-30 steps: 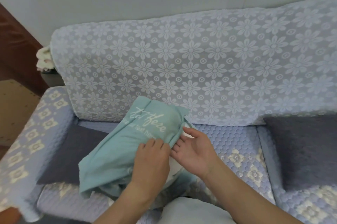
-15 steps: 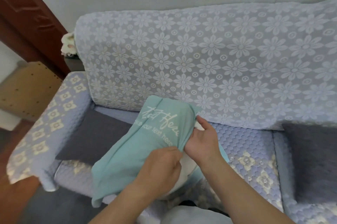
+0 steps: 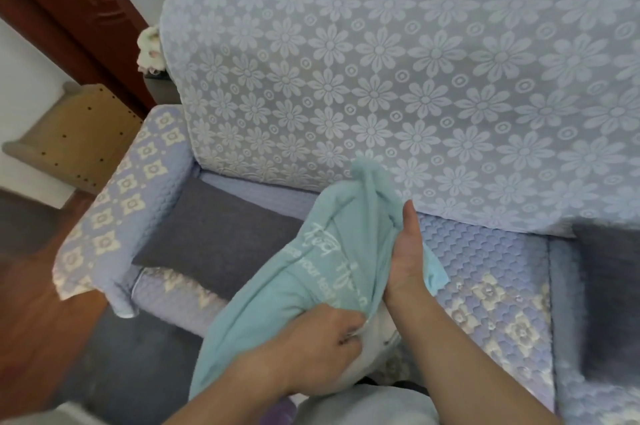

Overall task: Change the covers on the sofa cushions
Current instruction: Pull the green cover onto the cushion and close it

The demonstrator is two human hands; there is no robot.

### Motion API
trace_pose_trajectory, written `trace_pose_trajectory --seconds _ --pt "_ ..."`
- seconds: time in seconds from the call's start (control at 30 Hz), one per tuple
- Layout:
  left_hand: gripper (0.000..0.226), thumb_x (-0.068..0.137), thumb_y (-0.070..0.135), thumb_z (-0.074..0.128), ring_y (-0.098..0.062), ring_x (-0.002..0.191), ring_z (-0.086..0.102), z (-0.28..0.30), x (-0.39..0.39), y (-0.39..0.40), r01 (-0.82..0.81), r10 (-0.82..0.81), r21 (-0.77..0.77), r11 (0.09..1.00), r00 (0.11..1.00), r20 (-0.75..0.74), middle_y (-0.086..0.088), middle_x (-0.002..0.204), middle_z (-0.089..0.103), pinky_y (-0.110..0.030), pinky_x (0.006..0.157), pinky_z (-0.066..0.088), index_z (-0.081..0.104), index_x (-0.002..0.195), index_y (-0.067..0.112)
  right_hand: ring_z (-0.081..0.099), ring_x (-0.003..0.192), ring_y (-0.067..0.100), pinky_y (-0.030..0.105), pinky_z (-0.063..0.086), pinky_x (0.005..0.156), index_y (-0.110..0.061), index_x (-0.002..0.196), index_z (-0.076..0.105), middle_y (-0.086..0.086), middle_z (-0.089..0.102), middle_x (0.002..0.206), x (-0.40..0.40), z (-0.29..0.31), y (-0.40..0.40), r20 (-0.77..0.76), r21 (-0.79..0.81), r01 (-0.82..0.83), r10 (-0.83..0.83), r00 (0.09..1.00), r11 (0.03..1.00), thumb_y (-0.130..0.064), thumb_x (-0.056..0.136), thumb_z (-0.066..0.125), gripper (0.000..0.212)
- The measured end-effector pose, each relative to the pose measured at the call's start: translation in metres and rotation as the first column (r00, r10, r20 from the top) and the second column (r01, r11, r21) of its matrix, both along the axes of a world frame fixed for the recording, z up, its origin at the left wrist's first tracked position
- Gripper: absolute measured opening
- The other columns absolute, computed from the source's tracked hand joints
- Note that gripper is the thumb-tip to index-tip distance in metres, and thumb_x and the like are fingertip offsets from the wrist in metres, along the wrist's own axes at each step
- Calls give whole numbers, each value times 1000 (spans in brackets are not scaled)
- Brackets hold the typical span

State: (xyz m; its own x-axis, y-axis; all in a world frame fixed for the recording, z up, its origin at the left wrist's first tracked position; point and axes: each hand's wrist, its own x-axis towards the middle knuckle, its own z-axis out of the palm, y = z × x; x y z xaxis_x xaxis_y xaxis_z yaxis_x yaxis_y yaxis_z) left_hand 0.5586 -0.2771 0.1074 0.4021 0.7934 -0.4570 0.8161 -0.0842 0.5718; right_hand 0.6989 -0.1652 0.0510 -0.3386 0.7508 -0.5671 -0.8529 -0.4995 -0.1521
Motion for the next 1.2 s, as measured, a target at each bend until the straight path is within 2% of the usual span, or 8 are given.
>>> trace_pose_trajectory --seconds 0.3,0.43,0.53,0.63,0.9,1.03,1.13,1.2 --pt "43 97 59 45 -18 94 63 68 0 25 89 -112 -82 993 924 -364 1 103 70 -32 76 42 63 96 21 56 129 37 56 42 109 -4 135 61 19 58 140 18 22 -24 -264 172 -76 121 957 982 -42 90 61 58" --pt "20 95 46 59 -7 91 64 93 -16 88 -444 433 408 798 893 125 16 100 69 -35 84 52 65 109 33 42 141 38 54 26 120 0 144 49 23 45 150 27 30 -31 -238 180 -90 132 962 980 -37 97 55 60" --pt "57 92 63 57 -13 122 56 68 -15 115 -282 303 171 944 946 -115 13 132 57 -28 96 44 53 138 29 57 127 40 54 38 113 2 135 58 25 57 139 25 40 -38 -192 48 -82 90 977 995 -32 98 53 51" --pt "25 95 59 57 -5 104 63 39 0 99 -250 246 -73 965 967 -65 22 108 65 -27 85 47 65 111 41 71 96 40 53 58 86 4 117 69 27 70 113 22 47 -32 -69 -143 -53 43 997 988 -22 96 57 36" --pt "39 103 51 42 -39 99 65 19 -16 117 -224 432 588 777 869 -240 -14 103 71 -42 76 46 65 101 19 66 115 38 52 48 103 3 130 61 24 65 127 27 54 -49 -35 -115 -150 147 989 982 -2 96 52 36" --pt "29 103 41 48 -40 85 64 42 -22 148 -59 303 741 669 932 -200 -14 91 69 -41 66 41 61 92 18 60 62 14 18 42 39 -1 106 67 7 72 94 32 50 -61 159 -116 -276 292 943 954 11 84 58 26" --pt "20 101 32 52 -37 74 63 48 -20 152 23 212 804 594 960 -184 -9 82 67 -42 59 48 62 93 17 49 55 14 23 35 42 -9 88 60 3 58 71 33 45 -70 623 -111 -376 359 695 920 8 79 51 21" --pt "8 93 23 58 -35 62 60 43 -20 149 43 177 854 519 972 -156 -7 73 62 -40 49 46 58 88 17 63 77 22 29 49 63 -9 99 64 6 66 89 37 27 -78 913 -230 -466 356 202 854 -1 79 49 26"
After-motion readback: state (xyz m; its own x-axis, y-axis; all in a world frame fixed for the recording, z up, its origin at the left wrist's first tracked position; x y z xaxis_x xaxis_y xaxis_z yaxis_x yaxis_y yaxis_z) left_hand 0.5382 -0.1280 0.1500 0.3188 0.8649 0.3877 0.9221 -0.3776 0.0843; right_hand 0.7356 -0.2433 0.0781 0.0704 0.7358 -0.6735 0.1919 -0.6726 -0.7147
